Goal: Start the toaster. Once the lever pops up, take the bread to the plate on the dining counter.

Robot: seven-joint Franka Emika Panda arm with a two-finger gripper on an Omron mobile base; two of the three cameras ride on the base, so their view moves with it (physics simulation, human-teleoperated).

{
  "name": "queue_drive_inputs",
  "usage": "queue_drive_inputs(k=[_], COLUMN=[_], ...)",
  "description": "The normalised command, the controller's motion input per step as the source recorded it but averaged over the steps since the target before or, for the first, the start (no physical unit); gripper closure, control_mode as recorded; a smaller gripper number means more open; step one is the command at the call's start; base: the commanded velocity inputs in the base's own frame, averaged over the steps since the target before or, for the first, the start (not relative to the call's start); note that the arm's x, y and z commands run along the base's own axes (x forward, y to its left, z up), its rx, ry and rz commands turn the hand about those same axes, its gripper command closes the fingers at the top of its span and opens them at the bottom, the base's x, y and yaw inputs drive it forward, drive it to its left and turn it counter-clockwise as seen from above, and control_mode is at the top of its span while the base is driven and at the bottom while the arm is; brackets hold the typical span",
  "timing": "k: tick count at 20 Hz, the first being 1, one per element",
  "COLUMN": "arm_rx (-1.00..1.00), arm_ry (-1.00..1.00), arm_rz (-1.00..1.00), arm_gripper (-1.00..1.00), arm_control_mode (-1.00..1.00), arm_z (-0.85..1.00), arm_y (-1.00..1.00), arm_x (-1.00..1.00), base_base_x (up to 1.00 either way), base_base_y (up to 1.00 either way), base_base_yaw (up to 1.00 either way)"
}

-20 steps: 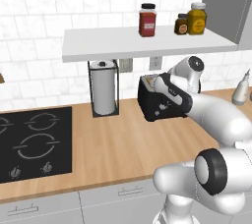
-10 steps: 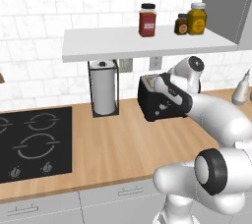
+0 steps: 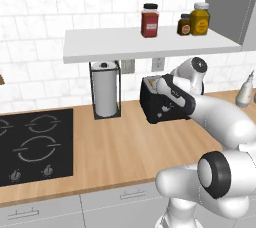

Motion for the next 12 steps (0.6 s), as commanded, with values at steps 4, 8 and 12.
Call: queue_drive_inputs(k=[4, 8, 12], arm_rx=[0.00, 0.00, 0.00], arm_ry=[0.00, 0.00, 0.00], arm_rz=[0.00, 0.00, 0.00], arm_gripper=[-1.00, -1.00, -1.00], arm_control_mode=[-1.00, -1.00, -1.00], arm_z=[0.00, 0.00, 0.00], arm_y=[0.00, 0.00, 0.00], arm_x=[0.00, 0.00, 0.00], base_base_x=[0.00, 0.00, 0.00], base_base_y=[0.00, 0.00, 0.00], base_base_yaw=[0.00, 0.00, 0.00])
